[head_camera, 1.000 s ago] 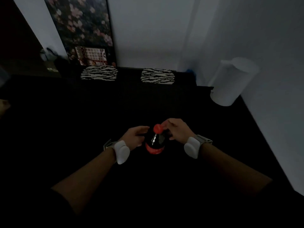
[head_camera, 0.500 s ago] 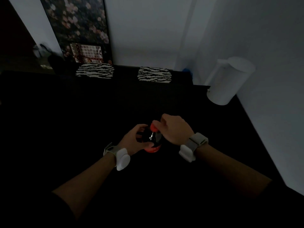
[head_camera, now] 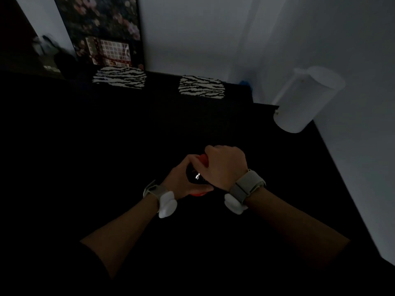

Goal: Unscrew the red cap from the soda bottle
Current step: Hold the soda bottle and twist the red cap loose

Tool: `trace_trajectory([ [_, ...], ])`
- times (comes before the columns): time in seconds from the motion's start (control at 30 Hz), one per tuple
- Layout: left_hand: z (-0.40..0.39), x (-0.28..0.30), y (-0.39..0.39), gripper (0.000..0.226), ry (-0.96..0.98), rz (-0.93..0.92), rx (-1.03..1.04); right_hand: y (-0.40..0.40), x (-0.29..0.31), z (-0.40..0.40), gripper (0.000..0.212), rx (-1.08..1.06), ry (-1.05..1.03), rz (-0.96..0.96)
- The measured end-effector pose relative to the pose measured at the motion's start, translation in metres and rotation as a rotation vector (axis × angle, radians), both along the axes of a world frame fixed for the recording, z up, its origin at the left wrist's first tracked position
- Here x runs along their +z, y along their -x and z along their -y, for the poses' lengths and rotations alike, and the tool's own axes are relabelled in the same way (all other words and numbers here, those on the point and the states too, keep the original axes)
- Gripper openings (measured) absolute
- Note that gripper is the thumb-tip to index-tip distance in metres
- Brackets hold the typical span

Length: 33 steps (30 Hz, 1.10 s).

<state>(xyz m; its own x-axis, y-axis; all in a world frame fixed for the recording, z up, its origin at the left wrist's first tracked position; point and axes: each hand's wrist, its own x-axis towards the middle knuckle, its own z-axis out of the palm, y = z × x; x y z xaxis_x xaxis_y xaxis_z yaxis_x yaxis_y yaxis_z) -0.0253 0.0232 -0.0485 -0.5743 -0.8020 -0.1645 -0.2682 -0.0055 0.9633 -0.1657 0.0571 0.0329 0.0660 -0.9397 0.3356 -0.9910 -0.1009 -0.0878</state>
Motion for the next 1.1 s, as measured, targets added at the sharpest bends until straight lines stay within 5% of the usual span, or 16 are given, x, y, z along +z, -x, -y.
trace_trajectory([
  [0.23,-0.007,-0.016,0.019,0.068,0.084,-0.009,0.090,-0.001,-0.007,0.003,0.053,-0.113,0.013,0.118],
  [0.37,-0.006,-0.020,0.032,0.088,0.124,0.049,0.160,0.003,-0.006,0.007,0.054,-0.146,0.018,0.106],
  [0.47,-0.001,-0.020,0.029,0.097,0.125,0.089,0.147,0.006,-0.007,0.008,0.051,-0.047,0.045,0.126],
  [0.57,0.003,-0.014,0.021,0.074,0.141,0.114,0.092,0.009,-0.008,0.011,0.051,0.071,0.048,0.133],
  [0.7,0.005,-0.005,0.013,0.070,0.144,0.136,0.034,0.011,-0.007,0.016,0.051,0.156,0.004,0.120],
  [1.1,0.034,0.003,-0.004,0.079,0.019,0.140,-0.262,0.016,0.000,0.027,0.045,0.440,-0.079,0.182],
])
